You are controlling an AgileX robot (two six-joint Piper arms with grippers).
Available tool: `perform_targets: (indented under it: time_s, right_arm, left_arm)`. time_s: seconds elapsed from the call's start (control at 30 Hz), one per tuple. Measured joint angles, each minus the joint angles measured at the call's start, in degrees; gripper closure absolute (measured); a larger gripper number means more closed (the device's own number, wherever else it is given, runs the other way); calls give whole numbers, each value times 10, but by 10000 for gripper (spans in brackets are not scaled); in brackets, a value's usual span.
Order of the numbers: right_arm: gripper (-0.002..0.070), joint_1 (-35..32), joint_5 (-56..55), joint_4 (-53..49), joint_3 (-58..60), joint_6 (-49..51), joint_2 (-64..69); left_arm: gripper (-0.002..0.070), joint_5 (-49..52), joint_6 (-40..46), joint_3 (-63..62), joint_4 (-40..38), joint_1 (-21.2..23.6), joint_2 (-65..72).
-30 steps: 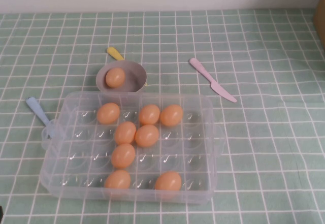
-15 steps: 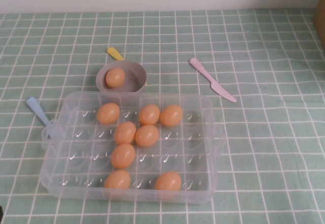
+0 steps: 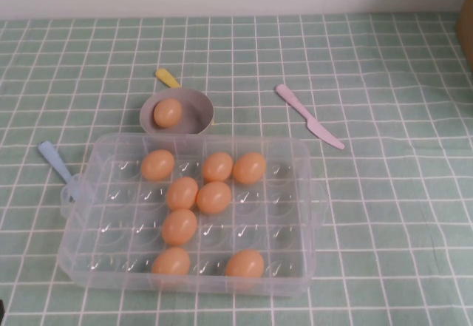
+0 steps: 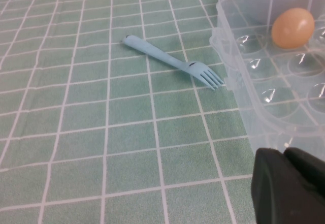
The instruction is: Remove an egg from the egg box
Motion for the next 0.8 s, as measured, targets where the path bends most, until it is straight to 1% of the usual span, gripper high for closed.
perform_targets:
  time_s: [0.2,0.53,0.67,0.8]
  right_arm:
    - [694,0,102,-23,-93,0,134]
    - [694,0,341,-152,-283,1,401]
    - [694,0,398,-196,-356,1,480]
    - [694,4,418,-215,-412,1,544]
  left_arm:
    - [678,0,0,0,0,0,0]
    - [678,0,0,0,0,0,0]
    - [678,0,0,0,0,0,0]
    - [678,0,0,0,0,0,0]
